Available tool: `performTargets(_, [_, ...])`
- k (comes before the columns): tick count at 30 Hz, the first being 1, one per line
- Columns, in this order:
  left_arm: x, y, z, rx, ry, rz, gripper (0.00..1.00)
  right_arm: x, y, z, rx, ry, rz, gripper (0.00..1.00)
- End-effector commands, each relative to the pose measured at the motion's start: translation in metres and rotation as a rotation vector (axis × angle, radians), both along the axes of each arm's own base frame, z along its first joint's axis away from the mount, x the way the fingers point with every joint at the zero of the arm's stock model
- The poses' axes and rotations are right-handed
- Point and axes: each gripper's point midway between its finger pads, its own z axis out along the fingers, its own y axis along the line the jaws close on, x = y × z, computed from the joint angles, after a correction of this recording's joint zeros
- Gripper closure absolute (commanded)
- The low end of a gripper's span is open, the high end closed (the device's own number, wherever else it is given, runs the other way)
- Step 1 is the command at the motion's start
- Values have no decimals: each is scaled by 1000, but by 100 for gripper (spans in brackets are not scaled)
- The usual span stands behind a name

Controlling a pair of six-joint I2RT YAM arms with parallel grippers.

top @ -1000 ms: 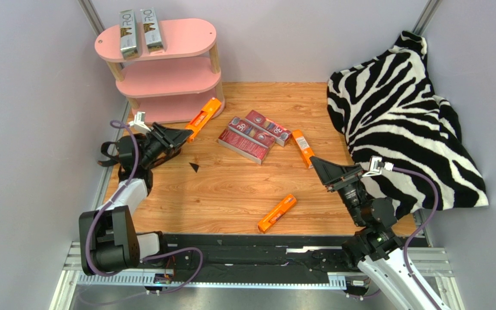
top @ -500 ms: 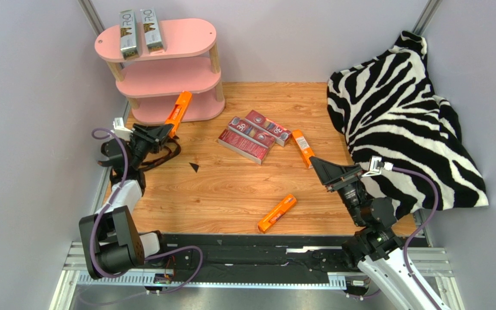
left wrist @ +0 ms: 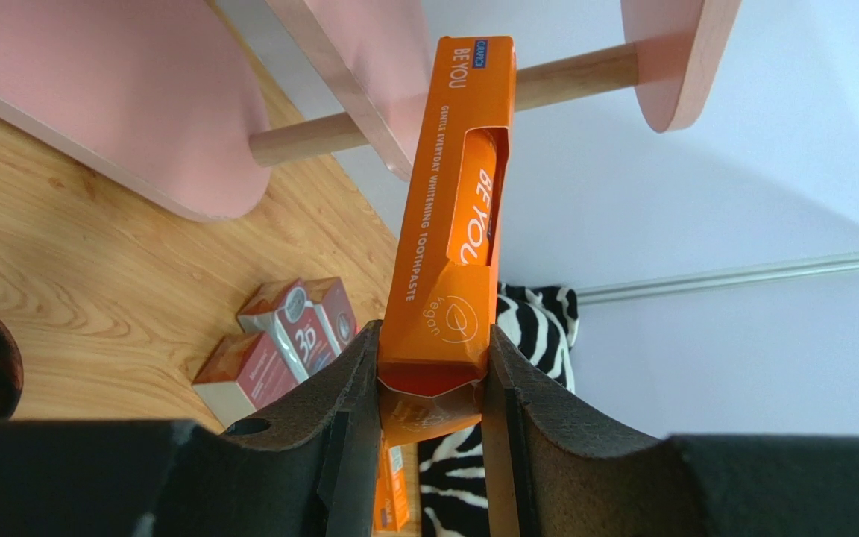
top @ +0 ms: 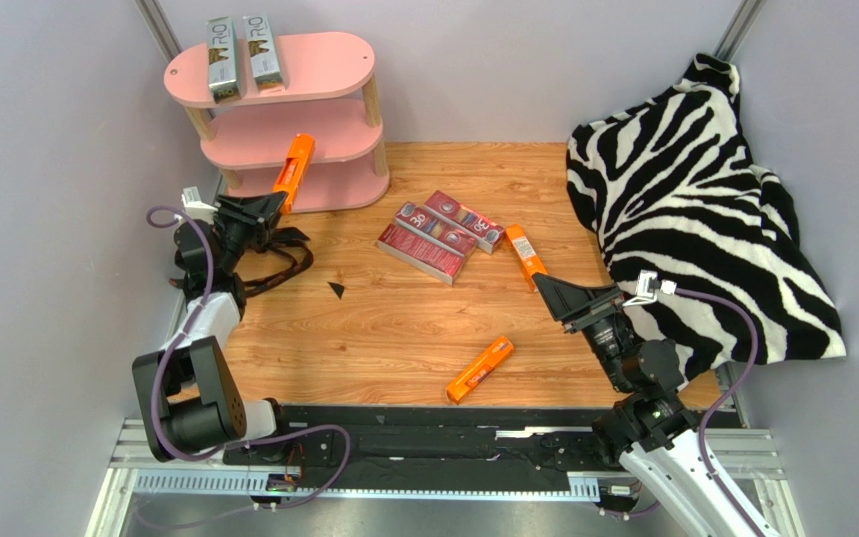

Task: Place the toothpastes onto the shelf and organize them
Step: Place the toothpaste on the shelf.

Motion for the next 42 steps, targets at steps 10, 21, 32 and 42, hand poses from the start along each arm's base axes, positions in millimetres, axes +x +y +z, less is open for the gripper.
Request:
performTargets(10, [54,33,21,-67,-44,89,69,-5,-4,19,-16,-44,-11,0])
performTargets(21, [94,51,14,-80,37,168,64,-6,-6,20,-25,-50,-24,0])
performTargets(32, [128,61,28,-2,86,201,57,-8,-11,16,-42,-42,-44,0])
performTargets(42, [147,60,-6,8,163,185,51,-9,-15,14,-50,-39,-59,0])
